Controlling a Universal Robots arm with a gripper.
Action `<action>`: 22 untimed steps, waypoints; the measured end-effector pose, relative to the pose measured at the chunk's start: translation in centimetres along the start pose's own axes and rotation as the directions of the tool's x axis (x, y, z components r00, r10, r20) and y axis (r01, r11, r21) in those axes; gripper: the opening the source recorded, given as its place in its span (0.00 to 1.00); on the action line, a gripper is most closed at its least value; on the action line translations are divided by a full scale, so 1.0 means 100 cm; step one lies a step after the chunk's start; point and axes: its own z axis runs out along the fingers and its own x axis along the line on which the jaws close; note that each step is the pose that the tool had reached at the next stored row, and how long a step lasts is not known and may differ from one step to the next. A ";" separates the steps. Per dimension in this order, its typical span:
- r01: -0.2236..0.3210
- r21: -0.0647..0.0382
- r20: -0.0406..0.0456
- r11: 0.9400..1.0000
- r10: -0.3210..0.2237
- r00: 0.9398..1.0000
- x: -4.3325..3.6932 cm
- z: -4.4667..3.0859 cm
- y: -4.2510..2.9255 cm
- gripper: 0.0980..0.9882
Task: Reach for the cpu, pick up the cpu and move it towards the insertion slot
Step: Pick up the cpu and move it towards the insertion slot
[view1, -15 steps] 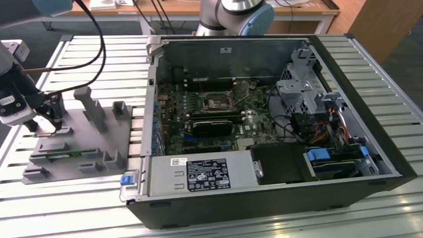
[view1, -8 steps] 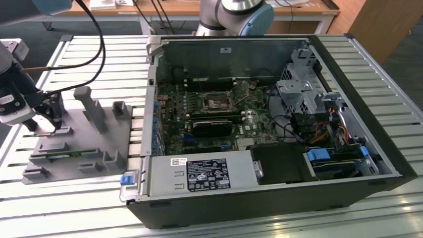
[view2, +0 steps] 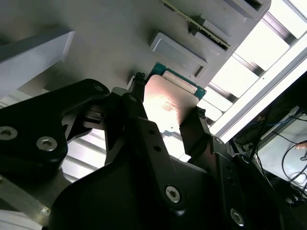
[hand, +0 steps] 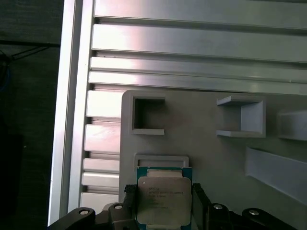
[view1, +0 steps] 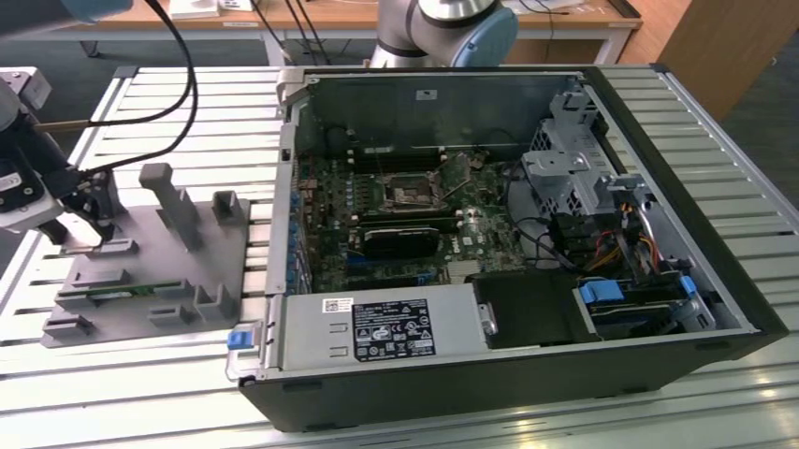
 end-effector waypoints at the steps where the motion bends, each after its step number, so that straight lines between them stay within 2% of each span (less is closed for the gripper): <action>1: 0.000 0.000 0.000 1.000 0.000 1.000 0.0000 -0.0007 0.0001 0.50; 13: 0.000 0.000 0.000 1.000 0.000 1.000 0.0001 -0.0138 0.0011 0.50; 22: 0.000 0.000 0.000 1.000 0.000 1.000 0.0001 -0.0192 0.0015 0.50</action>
